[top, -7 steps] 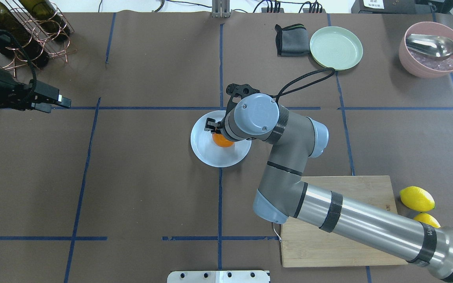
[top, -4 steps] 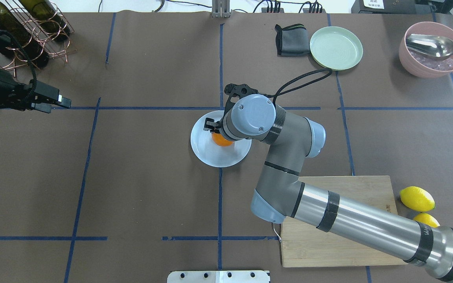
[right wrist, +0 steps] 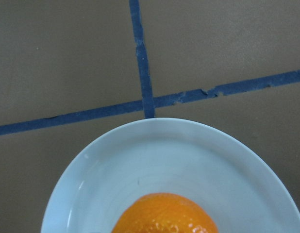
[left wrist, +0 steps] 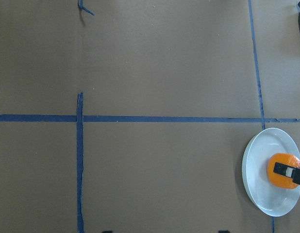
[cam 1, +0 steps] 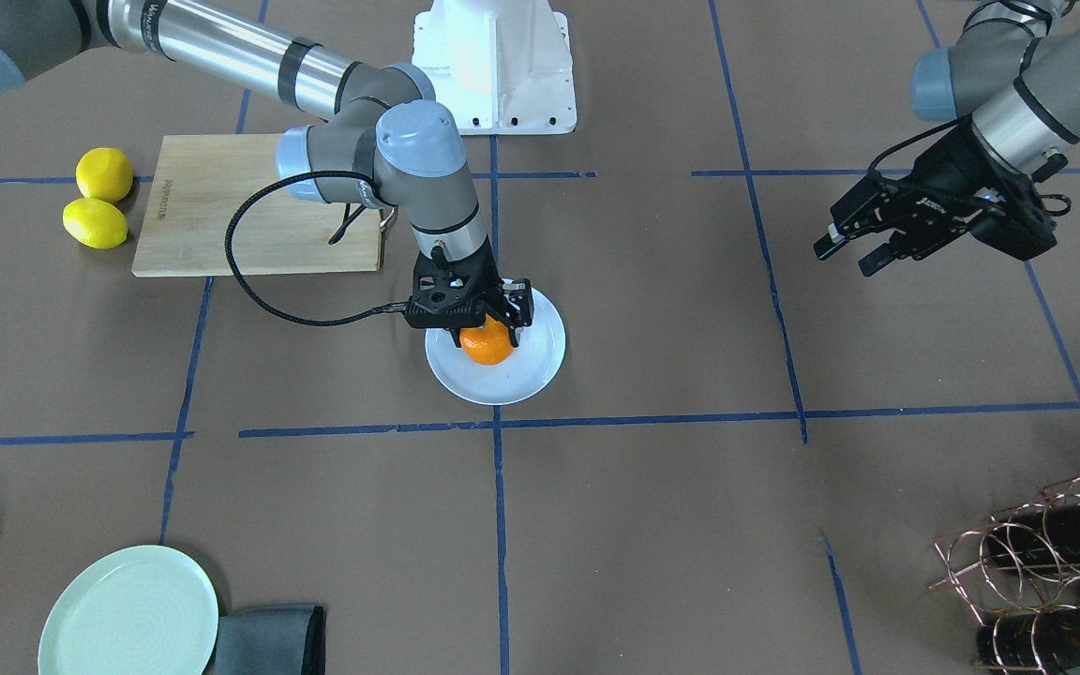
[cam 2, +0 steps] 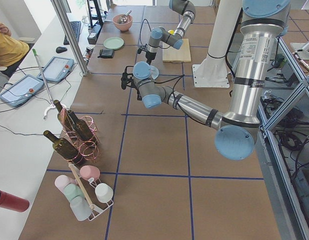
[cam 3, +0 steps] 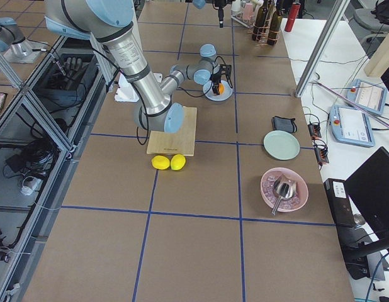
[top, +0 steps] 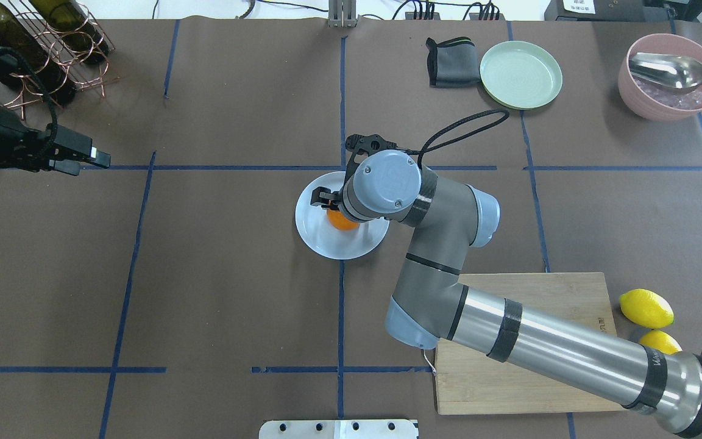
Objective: Pick orange to plate
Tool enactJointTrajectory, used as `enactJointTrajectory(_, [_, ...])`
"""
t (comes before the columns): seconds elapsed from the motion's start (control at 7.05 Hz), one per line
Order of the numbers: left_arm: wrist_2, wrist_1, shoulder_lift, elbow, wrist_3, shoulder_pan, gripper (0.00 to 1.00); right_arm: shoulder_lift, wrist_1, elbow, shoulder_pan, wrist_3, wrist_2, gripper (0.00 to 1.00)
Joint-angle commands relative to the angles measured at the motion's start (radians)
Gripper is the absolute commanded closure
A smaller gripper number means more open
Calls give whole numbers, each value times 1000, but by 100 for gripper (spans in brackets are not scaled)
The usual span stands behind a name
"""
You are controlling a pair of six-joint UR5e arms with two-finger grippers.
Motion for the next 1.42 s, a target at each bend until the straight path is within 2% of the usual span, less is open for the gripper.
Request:
enactJointTrajectory(0.0, [1,0,3,0,0,-1,22,-10,-26,69,47,-32,84,0])
enactJointTrajectory(0.28, [4,2,1,7,2,4,22,-148,-82,314,188,-44,300,0])
enactJointTrajectory(0.43, [7,3,4,10,27,-1,22,-249,-83,408,321,-79,474,0])
enactJointTrajectory(0.57, [11,9,6,42,120,-22,21,-328,-82,420,469,-110,643,0])
enactJointTrajectory(0.71, [13,9,50,91,288,-92,21,-417,-82,420,565,-248,702,0])
enactJointTrajectory(0.85, [13,14,90,163,539,-181,21,-518,-82,414,643,-456,747,0])
enactJointTrajectory(0.99, [13,38,98,228,740,-253,21,-581,-88,405,737,-615,768,0])
enactJointTrajectory(1.13, [13,126,99,237,902,-334,21,-594,-144,395,812,-712,779,0])
enactJointTrajectory(1.28, [13,308,96,238,1128,-461,21,-596,-245,389,878,-874,769,0])
